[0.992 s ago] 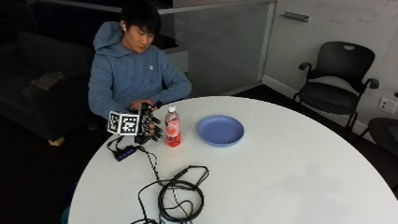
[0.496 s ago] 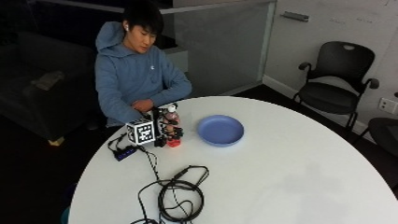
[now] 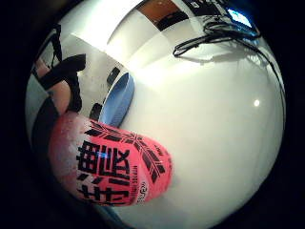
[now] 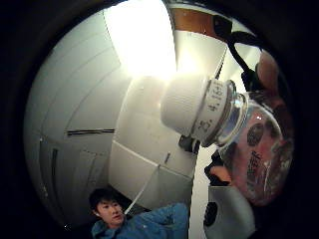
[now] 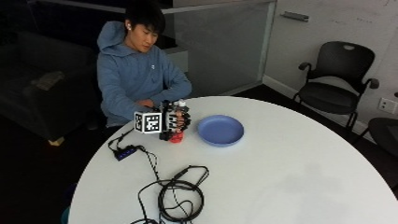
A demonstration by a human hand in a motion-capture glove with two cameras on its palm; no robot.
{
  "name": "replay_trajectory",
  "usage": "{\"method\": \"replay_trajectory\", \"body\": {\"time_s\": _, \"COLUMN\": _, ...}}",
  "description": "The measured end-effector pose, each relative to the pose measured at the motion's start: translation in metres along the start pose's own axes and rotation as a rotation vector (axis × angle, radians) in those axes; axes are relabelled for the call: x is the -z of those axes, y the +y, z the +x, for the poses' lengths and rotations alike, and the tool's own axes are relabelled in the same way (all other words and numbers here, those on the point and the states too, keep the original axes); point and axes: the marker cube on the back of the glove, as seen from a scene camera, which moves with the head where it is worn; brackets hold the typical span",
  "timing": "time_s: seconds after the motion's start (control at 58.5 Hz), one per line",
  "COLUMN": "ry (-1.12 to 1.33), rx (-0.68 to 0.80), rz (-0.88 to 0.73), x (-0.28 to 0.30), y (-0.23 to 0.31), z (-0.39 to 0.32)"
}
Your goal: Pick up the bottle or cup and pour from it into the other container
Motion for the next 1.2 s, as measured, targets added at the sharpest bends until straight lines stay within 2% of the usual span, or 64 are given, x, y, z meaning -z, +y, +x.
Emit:
{"method": "replay_trajectory", "body": {"time_s": 0.291, "ry": 0.441, "rx": -0.004, "rz": -0.247, "x": -0.011, "y": -0.040, "z": -0.051}}
{"method": "replay_trajectory", "body": {"time_s": 0.53, "ry": 1.084, "rx": 0.023, "rz": -0.525, "x": -0.040, "y": -0.071, "z": -0.083}}
{"method": "replay_trajectory", "body": {"time_s": 0.821, "ry": 1.800, "rx": 0.132, "rz": -0.644, "x": -0.098, "y": -0.092, "z": -0.096}}
{"method": "replay_trajectory", "body": {"time_s": 0.924, "ry": 1.820, "rx": 0.250, "rz": -0.840, "x": -0.125, "y": -0.081, "z": -0.100}}
{"method": "replay_trajectory", "body": {"time_s": 1.026, "ry": 2.052, "rx": 0.241, "rz": -0.735, "x": -0.157, "y": -0.071, "z": -0.093}}
{"method": "replay_trajectory", "body": {"time_s": 1.197, "ry": 2.025, "rx": 0.231, "rz": -0.760, "x": -0.165, "y": -0.073, "z": -0.090}}
